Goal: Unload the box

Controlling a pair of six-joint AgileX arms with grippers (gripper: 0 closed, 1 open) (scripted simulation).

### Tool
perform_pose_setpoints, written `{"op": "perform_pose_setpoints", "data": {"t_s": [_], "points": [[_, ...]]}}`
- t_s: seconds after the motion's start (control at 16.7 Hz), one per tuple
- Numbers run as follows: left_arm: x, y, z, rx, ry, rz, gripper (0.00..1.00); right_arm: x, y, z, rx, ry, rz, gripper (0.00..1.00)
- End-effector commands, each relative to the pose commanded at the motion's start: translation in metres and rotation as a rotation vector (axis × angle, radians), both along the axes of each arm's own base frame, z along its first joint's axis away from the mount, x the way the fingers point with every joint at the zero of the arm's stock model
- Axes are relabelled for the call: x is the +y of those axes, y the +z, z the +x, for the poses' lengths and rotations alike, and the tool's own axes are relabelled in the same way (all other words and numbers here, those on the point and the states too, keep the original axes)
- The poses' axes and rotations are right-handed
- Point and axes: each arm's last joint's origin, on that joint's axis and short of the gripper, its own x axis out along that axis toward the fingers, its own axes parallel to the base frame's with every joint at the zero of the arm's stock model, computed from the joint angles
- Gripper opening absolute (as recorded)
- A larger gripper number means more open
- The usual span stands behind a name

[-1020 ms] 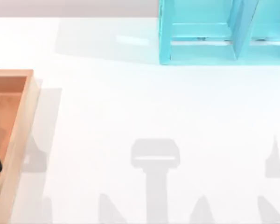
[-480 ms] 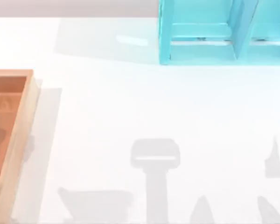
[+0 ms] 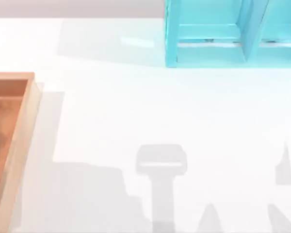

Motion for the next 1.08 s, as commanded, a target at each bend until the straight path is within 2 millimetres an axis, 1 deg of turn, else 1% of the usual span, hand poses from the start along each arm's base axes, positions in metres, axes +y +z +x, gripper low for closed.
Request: {"op": "perform_pose_setpoints", "data": {"t_s": [0.18, 0.48, 0.6, 0.78, 1.08], "points": [[0.007, -0.002, 0.009, 0.067, -0.002, -0.019, 1.00, 0.000, 0.000, 0.000, 0.000, 0.000, 0.000, 1.00], [0.006, -0.002, 0.010, 0.069, -0.006, -0.020, 1.00, 0.000, 0.000, 0.000, 0.000, 0.000, 0.000, 1.00], [0.007, -0.007, 0.011, 0.073, -0.002, -0.021, 1.00, 0.000, 0.000, 0.000, 0.000, 0.000, 0.000, 1.00], [0.007, -0.029, 0.013, 0.073, -0.002, -0.021, 1.00, 0.000, 0.000, 0.000, 0.000, 0.000, 0.000, 1.00], [0.008, -0.081, 0.014, 0.067, -0.002, -0.020, 1.00, 0.000, 0.000, 0.000, 0.000, 0.000, 0.000, 1.00]]}}
